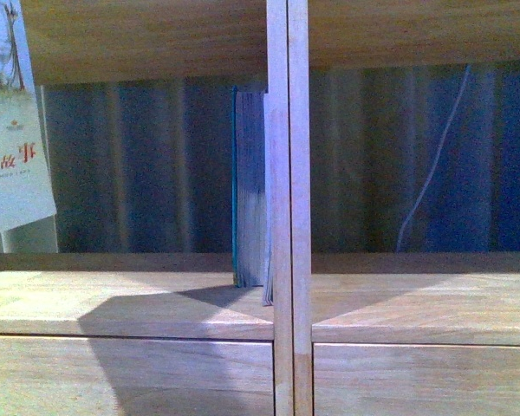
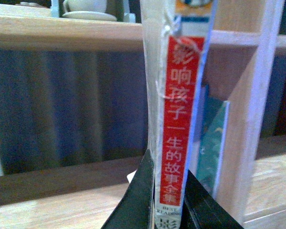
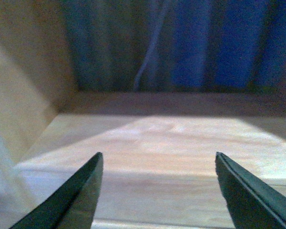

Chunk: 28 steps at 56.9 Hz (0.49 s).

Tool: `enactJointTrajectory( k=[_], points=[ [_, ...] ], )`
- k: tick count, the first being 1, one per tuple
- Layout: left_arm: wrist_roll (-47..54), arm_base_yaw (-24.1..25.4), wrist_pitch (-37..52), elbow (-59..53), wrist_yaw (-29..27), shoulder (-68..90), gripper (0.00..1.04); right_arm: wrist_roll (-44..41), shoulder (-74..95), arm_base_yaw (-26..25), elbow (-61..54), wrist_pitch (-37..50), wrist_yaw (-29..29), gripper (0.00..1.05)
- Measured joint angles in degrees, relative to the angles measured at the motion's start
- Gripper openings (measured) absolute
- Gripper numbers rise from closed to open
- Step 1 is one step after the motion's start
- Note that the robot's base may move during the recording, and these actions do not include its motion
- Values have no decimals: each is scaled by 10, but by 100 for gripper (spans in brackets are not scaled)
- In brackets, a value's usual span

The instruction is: Organize books on shelf

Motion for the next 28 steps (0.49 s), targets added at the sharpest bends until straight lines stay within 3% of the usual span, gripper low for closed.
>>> enactJointTrajectory(
  k=[7,11,14,21,28],
  points=[
    [41,-18,7,12,-39,54,7,-6,-31,11,-61,19,-9,50],
    [68,-42,12,34,-76,103,7,-7,-55,19,-103,35,1,35],
    [77,-66,21,57,-97,136,7,-8,-74,53,-132,45,46,22],
    [86,-105,33,102,-138,179,7,-8,-100,76,-172,58,50,3],
    [99,-140,41,144,-170,222,7,-10,-125,76,-202,67,56,3]
  ],
)
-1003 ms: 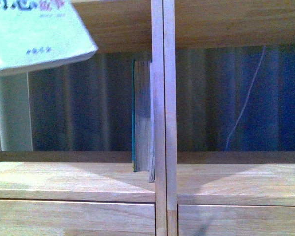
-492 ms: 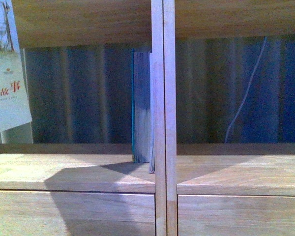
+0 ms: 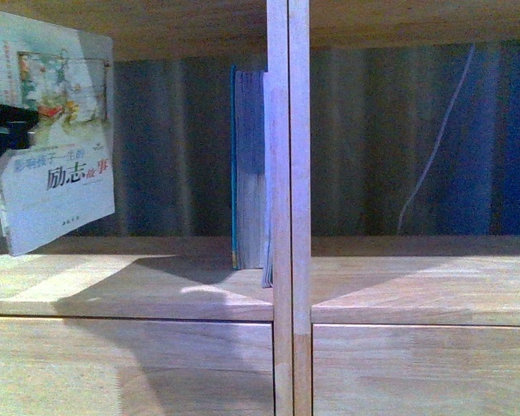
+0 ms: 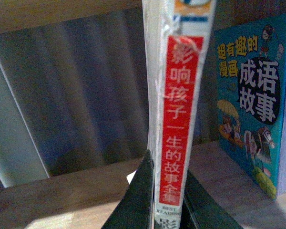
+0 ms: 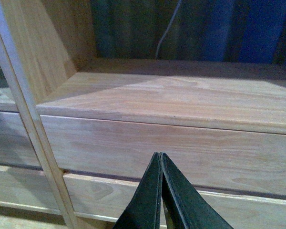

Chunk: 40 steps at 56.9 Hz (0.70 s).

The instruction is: Organize books on shelf

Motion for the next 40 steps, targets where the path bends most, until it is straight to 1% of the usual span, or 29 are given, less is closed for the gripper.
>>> enactJointTrajectory(
  k=[8,18,40],
  points=[
    [11,-32,-7,49,-29,53,7,0,-23,0,-32,3,0,3],
    [10,-55,-26,107,-64,113,7,0,-52,0,-59,3,0,3],
    [-3,-120,-79,219,-116,205,7,0,-111,0,-96,-14,0,3]
  ],
)
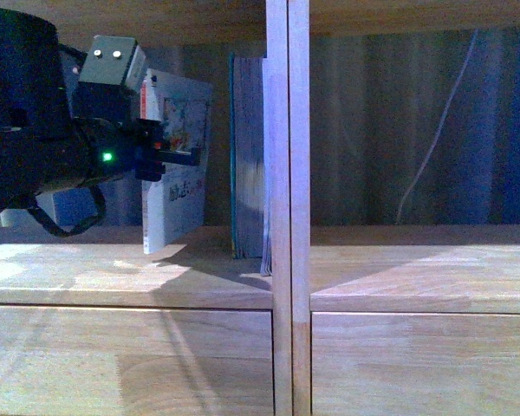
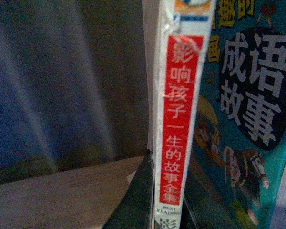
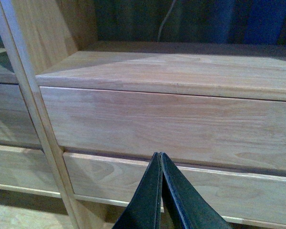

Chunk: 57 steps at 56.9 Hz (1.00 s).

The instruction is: Organize books on shelf

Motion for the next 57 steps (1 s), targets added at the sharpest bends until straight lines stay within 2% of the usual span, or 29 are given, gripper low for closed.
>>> enactJointTrajectory(
  k=[15,23,33,34,41,57],
  points=[
    [-1,-21,-43,55,-37,43,7,0,-32,0,-15,-19,0,3],
    [2,-33,-61,78,-45,58,7,0,-124,0,-30,-99,0,3],
    [10,-48,-81,96,-62,67,7,0,-135,0,-30,-100,0,3],
    [9,-49,-83,97,-64,67,8,0,-135,0,-30,-100,0,3],
    [10,-56,-87,96,-65,76,36,0,-135,0,-30,-100,0,3],
    [6,-61,-94,82,-64,73,76,0,-135,0,-30,-100,0,3]
  ],
)
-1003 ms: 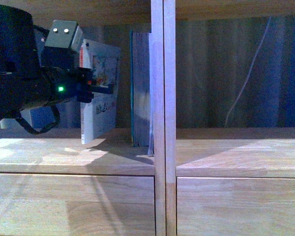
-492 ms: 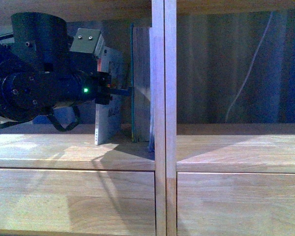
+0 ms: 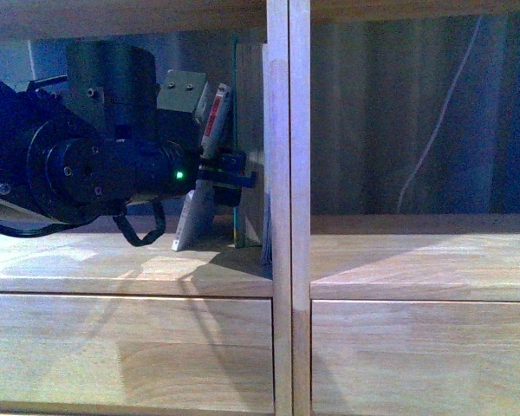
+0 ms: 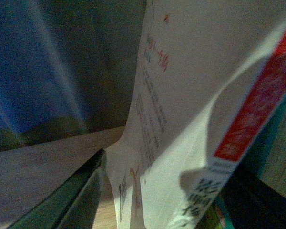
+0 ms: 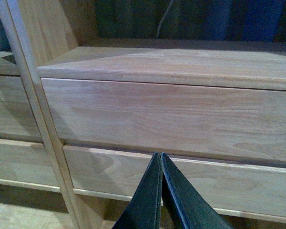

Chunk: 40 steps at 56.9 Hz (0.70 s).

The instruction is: Organize books on shelf

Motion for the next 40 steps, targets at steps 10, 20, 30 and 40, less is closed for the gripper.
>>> enactJointTrajectory(
  k=[10,20,30,40],
  points=[
    [-24,0,-16,-31,2,-23,99,0,0,0,0,0,0,3],
    [-65,-3,-27,-85,35,-73,97,0,0,0,0,0,0,3],
    [-89,-5,-30,-156,58,-148,97,0,0,0,0,0,0,3],
    [-94,-2,-31,-247,71,-252,97,0,0,0,0,0,0,3]
  ],
)
